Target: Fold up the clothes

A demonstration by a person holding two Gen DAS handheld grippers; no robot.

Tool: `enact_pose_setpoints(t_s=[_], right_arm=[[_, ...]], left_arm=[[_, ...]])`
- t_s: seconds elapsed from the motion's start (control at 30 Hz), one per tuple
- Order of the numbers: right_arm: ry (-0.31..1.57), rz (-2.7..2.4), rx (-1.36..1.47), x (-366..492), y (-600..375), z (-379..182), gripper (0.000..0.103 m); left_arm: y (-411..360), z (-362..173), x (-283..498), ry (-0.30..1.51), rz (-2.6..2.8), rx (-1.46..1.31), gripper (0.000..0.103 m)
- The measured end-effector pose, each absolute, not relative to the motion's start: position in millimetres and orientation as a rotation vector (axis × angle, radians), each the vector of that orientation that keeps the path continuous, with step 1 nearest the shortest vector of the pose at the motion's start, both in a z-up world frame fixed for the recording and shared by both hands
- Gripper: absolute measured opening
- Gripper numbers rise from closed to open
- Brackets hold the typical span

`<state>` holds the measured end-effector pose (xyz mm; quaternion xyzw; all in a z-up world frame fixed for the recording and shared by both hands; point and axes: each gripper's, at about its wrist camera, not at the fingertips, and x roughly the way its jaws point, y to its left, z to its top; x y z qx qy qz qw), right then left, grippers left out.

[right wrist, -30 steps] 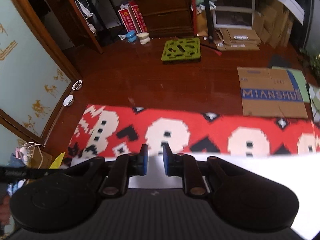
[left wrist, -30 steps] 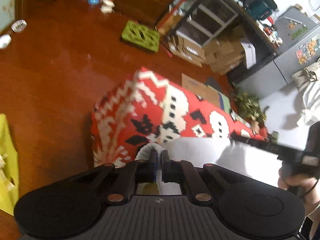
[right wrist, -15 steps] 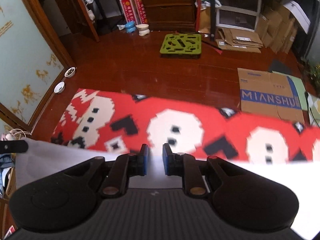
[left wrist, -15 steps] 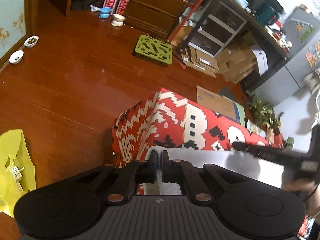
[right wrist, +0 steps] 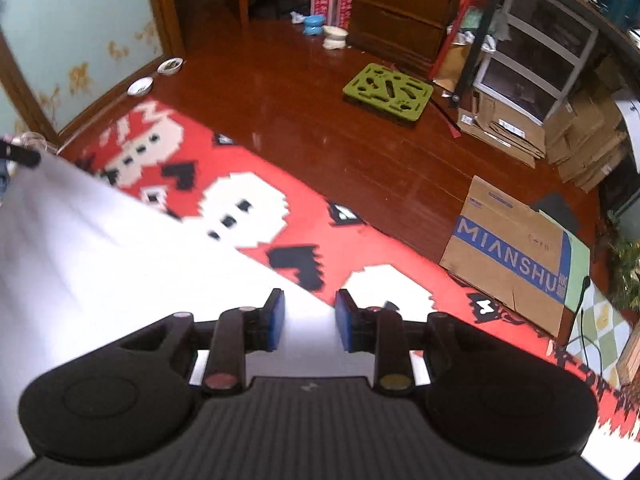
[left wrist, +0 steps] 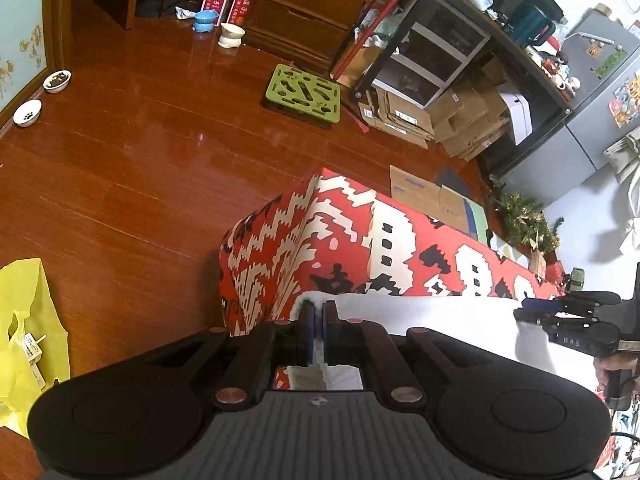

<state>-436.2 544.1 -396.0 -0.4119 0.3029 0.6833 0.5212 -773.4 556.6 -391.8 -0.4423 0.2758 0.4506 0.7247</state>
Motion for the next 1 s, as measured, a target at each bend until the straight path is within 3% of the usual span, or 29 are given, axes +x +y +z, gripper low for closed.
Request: enact_pose_setpoints(t_s=[0.03, 0.07, 0.1, 0.17, 0.57, 0.77, 1.0], right_arm=[[0.732, 1.638, -0.998, -434.4, 545.4, -400.6, 0.029], [0.738, 1.64, -1.007, -432.6, 546.5, -404.9, 0.021], [0.735, 1.653, -0.982, -431.9, 545.7, -404.5, 0.006], [0.728, 1.63, -0.976, -438.0, 551.9, -403.0, 0.001], [0.696, 1.522, -0.851, -447.3, 561.3, -399.7, 0.002], [0.809, 1.586, -0.75, -467.7, 524.9, -379.6, 0.003], [0.884, 1.475, -0.698, -472.8, 505.1, -411.3, 0.003]], left_arm=[[557.0, -391.7, -772.9, 0.609, 0.995, -0.976, 0.004], [557.2, -391.0, -772.6, 0.607, 0.999, -0.975, 0.004], [557.4, -389.9, -772.8, 0.603, 1.007, -0.972, 0.004], [557.3, -388.8, -772.8, 0.596, 1.022, -0.965, 0.004], [552.8, -394.7, -747.5, 0.68, 1.024, -0.898, 0.011], [543.8, -397.3, -702.9, 0.727, 0.865, -0.853, 0.011], [547.4, -415.6, -659.3, 0.778, 0.771, -0.812, 0.01]])
